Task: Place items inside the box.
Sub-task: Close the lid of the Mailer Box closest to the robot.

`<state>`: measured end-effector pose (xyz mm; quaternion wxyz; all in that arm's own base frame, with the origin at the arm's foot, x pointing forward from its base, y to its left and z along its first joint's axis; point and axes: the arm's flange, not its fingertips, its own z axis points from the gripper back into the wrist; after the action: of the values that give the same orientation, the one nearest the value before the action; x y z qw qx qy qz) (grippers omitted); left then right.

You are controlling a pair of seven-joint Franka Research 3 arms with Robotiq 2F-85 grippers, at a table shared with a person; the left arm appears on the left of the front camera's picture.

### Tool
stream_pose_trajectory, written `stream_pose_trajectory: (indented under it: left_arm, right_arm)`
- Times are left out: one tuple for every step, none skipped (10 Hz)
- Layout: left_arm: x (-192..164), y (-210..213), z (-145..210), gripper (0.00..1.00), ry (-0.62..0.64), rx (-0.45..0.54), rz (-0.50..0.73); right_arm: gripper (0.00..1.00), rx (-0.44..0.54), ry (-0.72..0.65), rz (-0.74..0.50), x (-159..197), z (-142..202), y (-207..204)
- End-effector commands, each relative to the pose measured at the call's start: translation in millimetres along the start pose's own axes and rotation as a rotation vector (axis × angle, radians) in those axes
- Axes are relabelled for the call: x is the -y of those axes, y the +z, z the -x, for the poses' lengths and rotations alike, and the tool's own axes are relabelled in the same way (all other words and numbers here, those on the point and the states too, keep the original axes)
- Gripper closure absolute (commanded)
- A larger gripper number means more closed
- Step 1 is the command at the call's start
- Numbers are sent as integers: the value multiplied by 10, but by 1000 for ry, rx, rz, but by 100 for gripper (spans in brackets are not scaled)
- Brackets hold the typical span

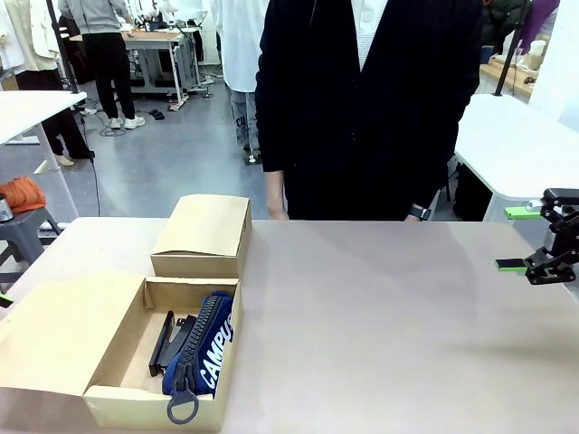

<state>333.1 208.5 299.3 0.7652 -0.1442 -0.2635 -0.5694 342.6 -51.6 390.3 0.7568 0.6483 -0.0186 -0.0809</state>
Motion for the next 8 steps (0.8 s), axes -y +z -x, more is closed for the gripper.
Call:
stream_pose_trajectory:
  left_arm:
    - [-81, -110, 43, 0, 7, 62, 0]
    - [-95, -144, 26, 0, 24, 115, -17]
    - [-100, -169, 0, 0, 50, 194, -31]
    - [-97, -176, -39, 0, 79, 289, -38]
    - [-79, -164, -84, 0, 101, 380, -28]
    - [-48, -138, -136, 0, 115, 475, -5]
    - [-15, -105, -190, 0, 120, 548, 20]
    - [11, -70, -231, 0, 122, 595, 26]
  right_arm:
    - [0, 7, -20, -15, -57, -3, -18]
    - [0, 7, -20, -15, -57, -3, -18]
    - [0, 7, -20, -15, -57, -3, -18]
    - [0, 7, -20, -15, -57, -3, -18]
    - [0, 7, -20, -15, -57, -3, -18]
    - [0, 7, -20, -15, -57, -3, -18]
    - [0, 7, -20, -15, -57, -3, -18]
    - [0, 7, -20, -15, -57, -3, -18]
